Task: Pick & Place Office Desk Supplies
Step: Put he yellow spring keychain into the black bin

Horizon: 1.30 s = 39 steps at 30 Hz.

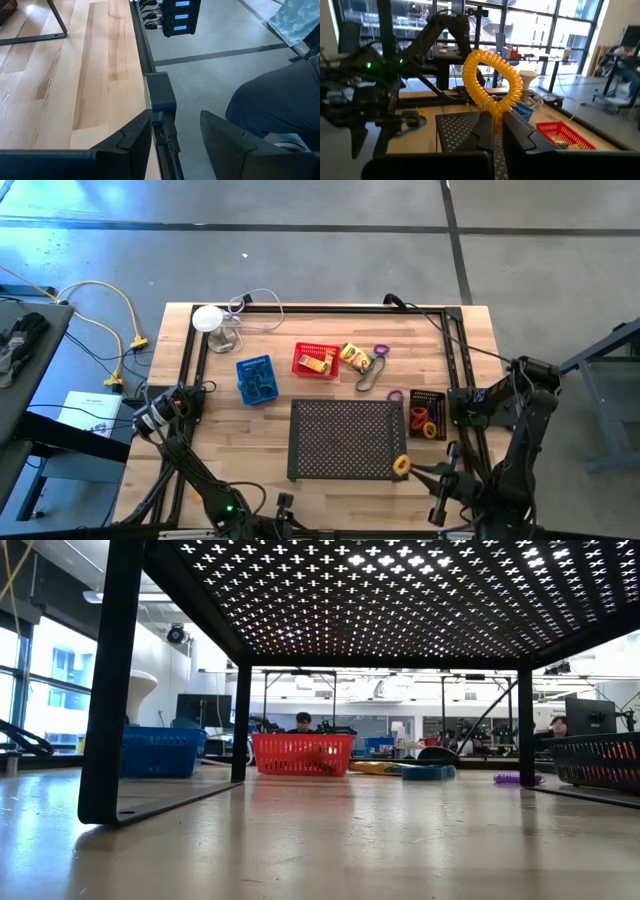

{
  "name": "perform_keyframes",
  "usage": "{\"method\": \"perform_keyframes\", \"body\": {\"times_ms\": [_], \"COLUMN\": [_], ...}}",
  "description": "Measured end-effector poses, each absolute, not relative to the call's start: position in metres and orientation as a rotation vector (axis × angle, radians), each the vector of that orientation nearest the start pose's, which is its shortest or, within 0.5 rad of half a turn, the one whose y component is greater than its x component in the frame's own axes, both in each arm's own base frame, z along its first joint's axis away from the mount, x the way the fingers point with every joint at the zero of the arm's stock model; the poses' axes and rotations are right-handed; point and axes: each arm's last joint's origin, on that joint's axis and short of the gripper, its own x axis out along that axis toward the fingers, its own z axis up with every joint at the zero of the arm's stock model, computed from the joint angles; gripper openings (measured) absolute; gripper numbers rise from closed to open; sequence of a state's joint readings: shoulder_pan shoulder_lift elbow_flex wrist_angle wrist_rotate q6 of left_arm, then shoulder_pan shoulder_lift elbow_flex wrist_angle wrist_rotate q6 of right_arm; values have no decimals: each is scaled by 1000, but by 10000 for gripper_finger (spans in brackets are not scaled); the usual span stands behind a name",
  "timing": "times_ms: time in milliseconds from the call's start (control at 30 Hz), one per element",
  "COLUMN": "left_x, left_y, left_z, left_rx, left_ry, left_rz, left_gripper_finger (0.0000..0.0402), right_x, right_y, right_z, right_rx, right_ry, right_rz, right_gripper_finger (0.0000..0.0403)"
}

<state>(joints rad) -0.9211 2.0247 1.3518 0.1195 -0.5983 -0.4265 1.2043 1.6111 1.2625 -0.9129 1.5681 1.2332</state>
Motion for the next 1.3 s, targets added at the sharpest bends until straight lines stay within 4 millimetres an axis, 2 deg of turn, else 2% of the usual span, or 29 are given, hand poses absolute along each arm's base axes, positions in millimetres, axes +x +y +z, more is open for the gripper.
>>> {"method": "perform_keyframes", "body": {"times_ms": [367,433,500,667,1033,1200,1300], "left_x": [280,280,280,280,280,280,280], "left_y": [-343,-343,-343,-343,-343,-343,-343], "left_z": [187,187,187,187,186,186,186], "left_rx": [-90,-92,-93,-102,-96,-96,-96], "left_ry": [464,464,464,465,469,469,469], "left_rz": [-208,-208,-208,-206,-205,-204,-204], "left_gripper_finger": [161,161,161,161,161,161,161], "right_x": [122,119,118,124,147,144,139], "right_y": [234,218,206,179,153,138,129], "right_z": [285,288,289,289,272,246,229], "right_rx": [91,130,241,363,505,526,485], "right_ry": [147,213,300,489,990,1214,1270], "right_rz": [-382,-436,-517,-672,-984,-1150,-1222], "right_gripper_finger": [4,4,4,4,4,5,8]}}
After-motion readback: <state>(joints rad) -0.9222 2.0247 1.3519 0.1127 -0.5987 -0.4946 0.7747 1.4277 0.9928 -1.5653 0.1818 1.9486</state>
